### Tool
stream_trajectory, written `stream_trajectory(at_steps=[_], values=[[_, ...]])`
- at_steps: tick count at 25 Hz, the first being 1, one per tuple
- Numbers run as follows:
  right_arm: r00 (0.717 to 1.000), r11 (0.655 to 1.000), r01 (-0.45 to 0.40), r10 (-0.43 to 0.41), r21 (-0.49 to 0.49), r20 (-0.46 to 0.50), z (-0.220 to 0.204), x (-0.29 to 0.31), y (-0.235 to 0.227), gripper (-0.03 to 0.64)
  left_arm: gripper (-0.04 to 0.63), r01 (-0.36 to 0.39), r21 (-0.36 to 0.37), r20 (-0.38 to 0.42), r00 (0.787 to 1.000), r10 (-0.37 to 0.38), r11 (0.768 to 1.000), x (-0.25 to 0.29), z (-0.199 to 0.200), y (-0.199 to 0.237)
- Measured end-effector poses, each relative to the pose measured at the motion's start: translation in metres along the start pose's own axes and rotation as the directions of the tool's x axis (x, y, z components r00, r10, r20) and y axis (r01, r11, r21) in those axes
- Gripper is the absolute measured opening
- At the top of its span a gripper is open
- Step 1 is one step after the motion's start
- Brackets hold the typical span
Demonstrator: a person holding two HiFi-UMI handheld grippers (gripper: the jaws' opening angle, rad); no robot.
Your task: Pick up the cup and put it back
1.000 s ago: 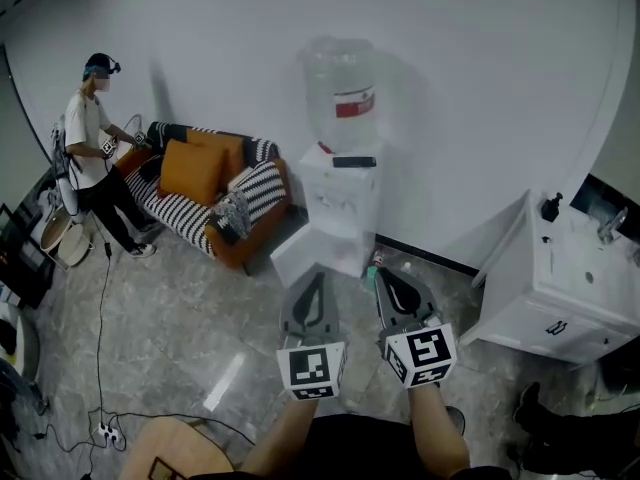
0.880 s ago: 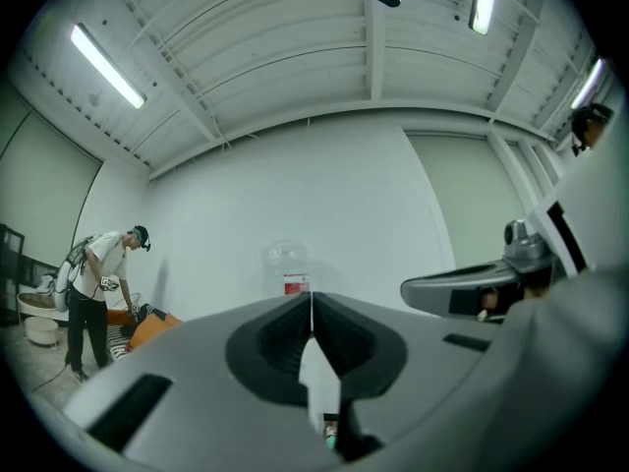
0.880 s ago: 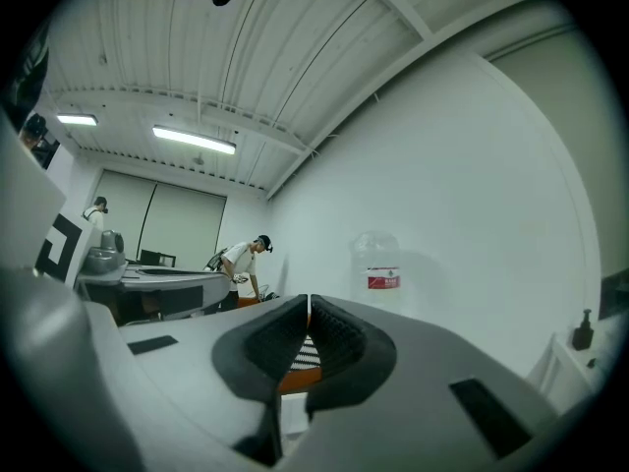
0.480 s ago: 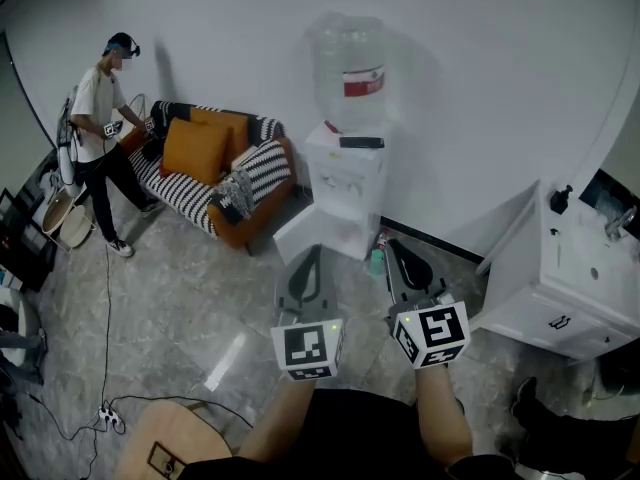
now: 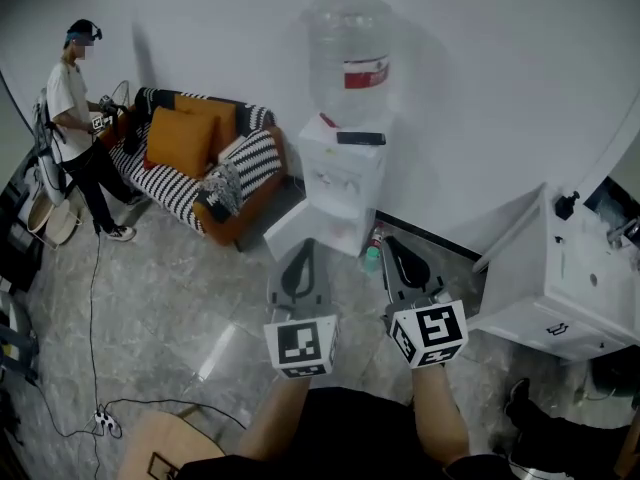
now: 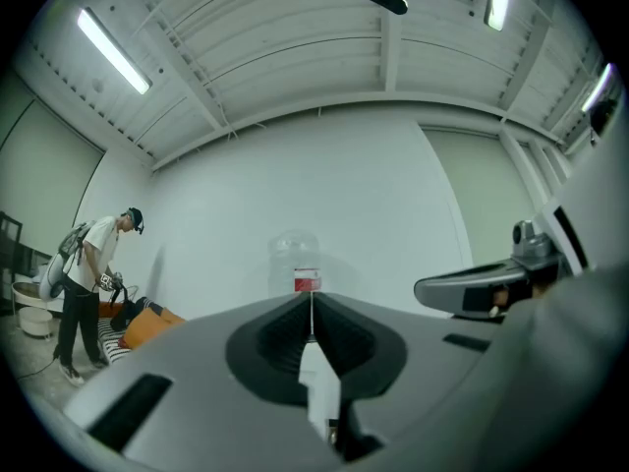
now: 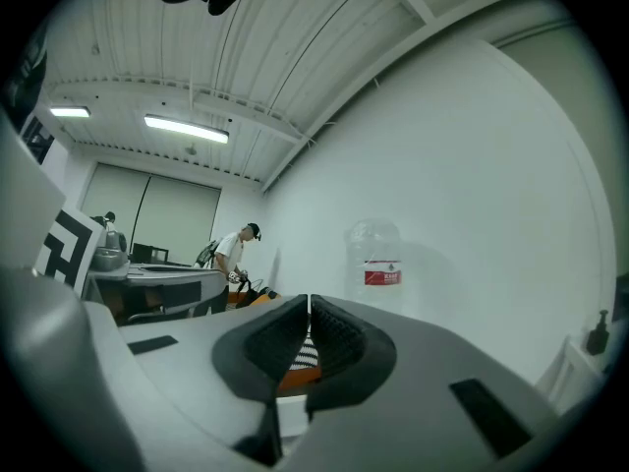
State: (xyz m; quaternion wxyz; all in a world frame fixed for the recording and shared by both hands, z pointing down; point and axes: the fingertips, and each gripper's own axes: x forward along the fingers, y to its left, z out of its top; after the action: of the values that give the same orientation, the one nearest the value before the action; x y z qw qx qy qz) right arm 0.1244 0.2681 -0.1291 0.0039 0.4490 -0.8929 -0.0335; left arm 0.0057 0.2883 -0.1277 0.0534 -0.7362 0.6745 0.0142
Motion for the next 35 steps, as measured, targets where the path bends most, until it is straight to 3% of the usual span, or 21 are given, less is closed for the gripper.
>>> stream_trajectory(at_steps=[2, 6, 15, 22, 28, 35], values=[[0.999, 0.999, 0.033, -0.034, -0.022, -0.021, -0.005, 0.021, -0.009, 0.015, 0.012, 0.016, 0.003, -0.027, 1.0, -0.016, 1.0, 0.022, -0.009, 0.009], [0.993, 0.98, 0.085, -0.097, -0.18, -0.059, -0.007, 0.071, -0.017, 0.015, 0.012, 0.032, 0.009, -0.07, 0.997, -0.031, 0.999, 0.069, -0.018, 0.031], [0.997, 0.995, 0.076, -0.076, -0.066, 0.004, -0.02, 0.193, -0.031, 0.015, 0.012, 0.116, 0.032, -0.144, 0.984, -0.11, 0.993, 0.174, -0.048, 0.083], [0.996, 0.989, 0.089, -0.088, -0.116, 0.009, -0.013, 0.278, -0.045, 0.015, 0.012, 0.138, -0.026, -0.101, 0.985, -0.14, 0.99, 0.25, -0.057, 0.134], [0.985, 0.983, 0.171, -0.169, -0.059, 0.043, -0.013, 0.316, -0.087, 0.015, 0.012, 0.106, -0.039, -0.103, 0.989, -0.11, 0.994, 0.282, -0.056, 0.175], [0.993, 0.992, 0.117, -0.116, -0.046, 0.033, -0.023, 0.333, -0.076, 0.015, 0.012, 0.135, -0.057, -0.123, 0.982, -0.141, 0.989, 0.302, -0.07, 0.172]])
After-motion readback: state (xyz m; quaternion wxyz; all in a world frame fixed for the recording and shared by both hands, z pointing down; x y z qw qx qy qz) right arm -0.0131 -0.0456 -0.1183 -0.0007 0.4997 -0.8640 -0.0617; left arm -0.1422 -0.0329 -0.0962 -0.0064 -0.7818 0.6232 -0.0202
